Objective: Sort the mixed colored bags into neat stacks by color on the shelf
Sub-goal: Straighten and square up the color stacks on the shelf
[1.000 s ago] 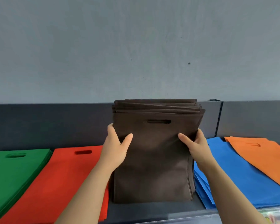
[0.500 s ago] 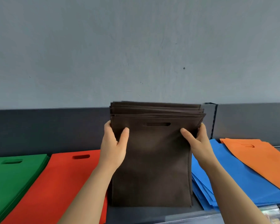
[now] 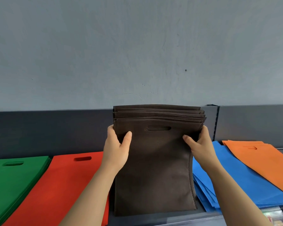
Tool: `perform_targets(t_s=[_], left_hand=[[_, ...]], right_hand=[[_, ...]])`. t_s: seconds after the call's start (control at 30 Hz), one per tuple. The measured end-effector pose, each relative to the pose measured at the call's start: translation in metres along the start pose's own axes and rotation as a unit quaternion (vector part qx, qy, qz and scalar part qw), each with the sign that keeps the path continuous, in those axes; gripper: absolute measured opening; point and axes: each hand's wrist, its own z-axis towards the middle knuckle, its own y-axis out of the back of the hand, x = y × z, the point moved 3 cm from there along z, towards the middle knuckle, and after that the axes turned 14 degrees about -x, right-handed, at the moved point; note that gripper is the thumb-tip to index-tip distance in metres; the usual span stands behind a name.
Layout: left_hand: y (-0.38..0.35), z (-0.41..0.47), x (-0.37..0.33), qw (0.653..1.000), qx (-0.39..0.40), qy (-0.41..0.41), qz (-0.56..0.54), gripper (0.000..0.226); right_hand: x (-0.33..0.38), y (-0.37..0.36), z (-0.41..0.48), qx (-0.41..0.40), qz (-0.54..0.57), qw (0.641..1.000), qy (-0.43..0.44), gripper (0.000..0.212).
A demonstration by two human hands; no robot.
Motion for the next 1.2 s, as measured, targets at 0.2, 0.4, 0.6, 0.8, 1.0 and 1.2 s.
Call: perform_targets(t_s=[0.2,0.4,0.6,0.8,1.0,1.2], left_hand=[[-0.005,0.013,-0.032,0.975,-0.077,0.169,-0.122,0.048],[-0.013,0.015,-0.033,0.982,-0.097,0.144,-0.078,0.025],[-0.008,0.025,-0.035,0.954,-0.086,0.248,-0.145,0.052],[-0.005,0.03,-0.036,0.961,-0.108,0.225,-0.117,0.039],[-0.004,0.03,-0.037,0.97,-0.042,0.183,-0.152,0.057],[0.002,0.018,-0.01,0.995,0.03,0.05,-0.075,0.054]], right_hand=[[0.002,-0.002,-0.003,0.014,0.011,1.0,0.007,0.041],[-0.006,-0.002,-0.006,-0.002,-0.003,1.0,0.002,0.044],[-0.005,-0.003,-0.006,0.005,-0.004,1.0,0.009,0.047],[-0.007,-0.007,-0.008,0.005,0.008,1.0,0.005,0.05],[-0.002,-0.003,-0.001,0.007,0.036,0.999,-0.004,0.042],[0.022,0.004,0.019,0.002,0.077,0.997,0.002,0.039]])
